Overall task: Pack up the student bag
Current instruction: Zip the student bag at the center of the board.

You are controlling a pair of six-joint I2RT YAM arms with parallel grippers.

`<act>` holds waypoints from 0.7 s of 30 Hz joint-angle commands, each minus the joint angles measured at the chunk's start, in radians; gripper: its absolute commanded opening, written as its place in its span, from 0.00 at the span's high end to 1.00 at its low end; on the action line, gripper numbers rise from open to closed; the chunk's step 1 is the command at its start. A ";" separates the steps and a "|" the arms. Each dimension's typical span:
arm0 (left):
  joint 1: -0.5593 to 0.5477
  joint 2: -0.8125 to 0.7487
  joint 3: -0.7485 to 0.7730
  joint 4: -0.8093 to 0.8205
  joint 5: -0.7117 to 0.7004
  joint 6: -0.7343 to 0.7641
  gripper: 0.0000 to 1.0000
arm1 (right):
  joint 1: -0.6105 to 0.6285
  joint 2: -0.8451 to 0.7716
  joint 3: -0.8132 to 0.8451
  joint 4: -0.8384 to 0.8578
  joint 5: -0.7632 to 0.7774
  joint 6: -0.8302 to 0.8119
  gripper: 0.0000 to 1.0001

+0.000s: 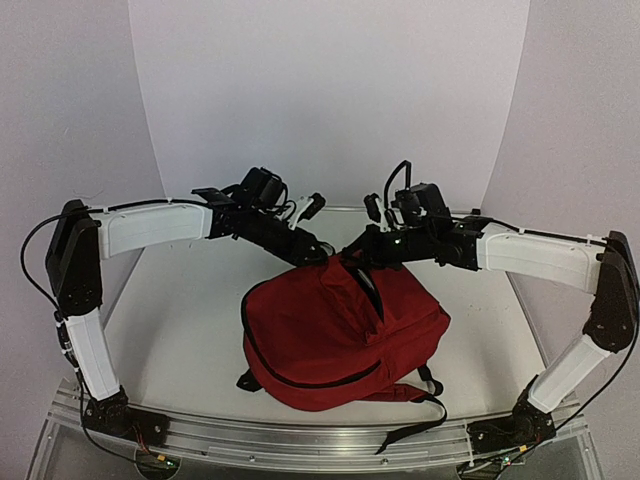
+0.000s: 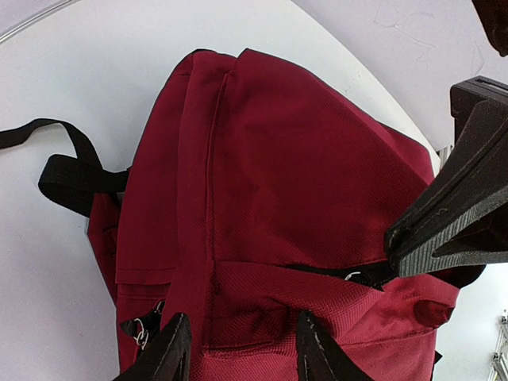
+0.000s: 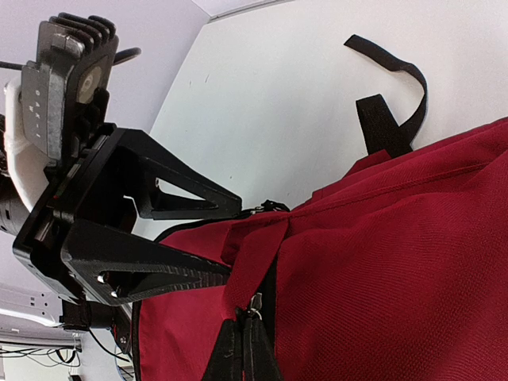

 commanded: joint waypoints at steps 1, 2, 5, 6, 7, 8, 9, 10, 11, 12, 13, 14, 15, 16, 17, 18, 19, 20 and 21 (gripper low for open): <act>-0.004 -0.003 0.028 0.015 0.015 0.016 0.55 | 0.002 -0.011 0.045 0.018 -0.022 0.005 1.00; -0.005 0.001 0.030 0.015 0.019 0.015 0.55 | 0.002 -0.011 0.045 0.018 -0.021 0.005 1.00; -0.009 0.013 0.038 0.009 0.027 0.015 0.55 | 0.002 -0.015 0.043 0.017 -0.019 0.004 1.00; -0.011 0.016 0.041 0.007 0.028 0.016 0.55 | 0.002 -0.016 0.043 0.016 -0.017 0.005 1.00; -0.013 0.018 0.041 0.003 0.030 0.019 0.55 | 0.002 -0.016 0.042 0.016 -0.017 0.005 1.00; -0.014 0.019 0.041 0.001 0.030 0.021 0.55 | 0.002 -0.016 0.041 0.016 -0.017 0.005 1.00; -0.016 0.021 0.041 0.000 0.029 0.022 0.56 | 0.003 -0.016 0.040 0.016 -0.017 0.006 1.00; -0.016 0.022 0.041 -0.001 0.029 0.022 0.58 | 0.002 -0.016 0.040 0.016 -0.016 0.006 1.00; -0.017 0.023 0.039 -0.001 0.029 0.023 0.60 | 0.002 -0.016 0.040 0.017 -0.016 0.007 1.00; -0.018 0.022 0.039 -0.001 0.029 0.022 0.64 | 0.002 -0.015 0.040 0.017 -0.016 0.007 1.00; -0.019 0.020 0.038 0.000 0.028 0.022 0.67 | 0.002 -0.014 0.040 0.017 -0.016 0.006 1.00; -0.019 0.020 0.037 0.002 0.027 0.020 0.71 | 0.002 -0.013 0.040 0.017 -0.016 0.006 1.00; -0.019 0.019 0.036 0.004 0.027 0.018 0.75 | 0.002 -0.012 0.040 0.018 -0.015 0.007 1.00; -0.019 0.016 0.031 0.008 0.026 0.016 0.81 | 0.002 -0.012 0.040 0.018 -0.014 0.007 1.00; -0.020 0.012 0.026 0.015 0.025 0.014 0.84 | 0.002 -0.011 0.040 0.018 -0.014 0.006 1.00; -0.020 0.008 0.022 0.024 0.025 0.011 0.88 | 0.002 -0.010 0.041 0.018 -0.014 0.006 1.00; -0.021 0.003 0.016 0.029 0.024 0.008 0.92 | 0.002 -0.011 0.040 0.018 -0.013 0.006 1.00; -0.021 -0.001 0.010 0.035 0.020 0.005 0.96 | 0.002 -0.011 0.040 0.017 -0.012 0.007 1.00; -0.020 -0.005 0.003 0.042 0.012 0.001 0.99 | 0.002 -0.012 0.040 0.016 -0.011 0.006 1.00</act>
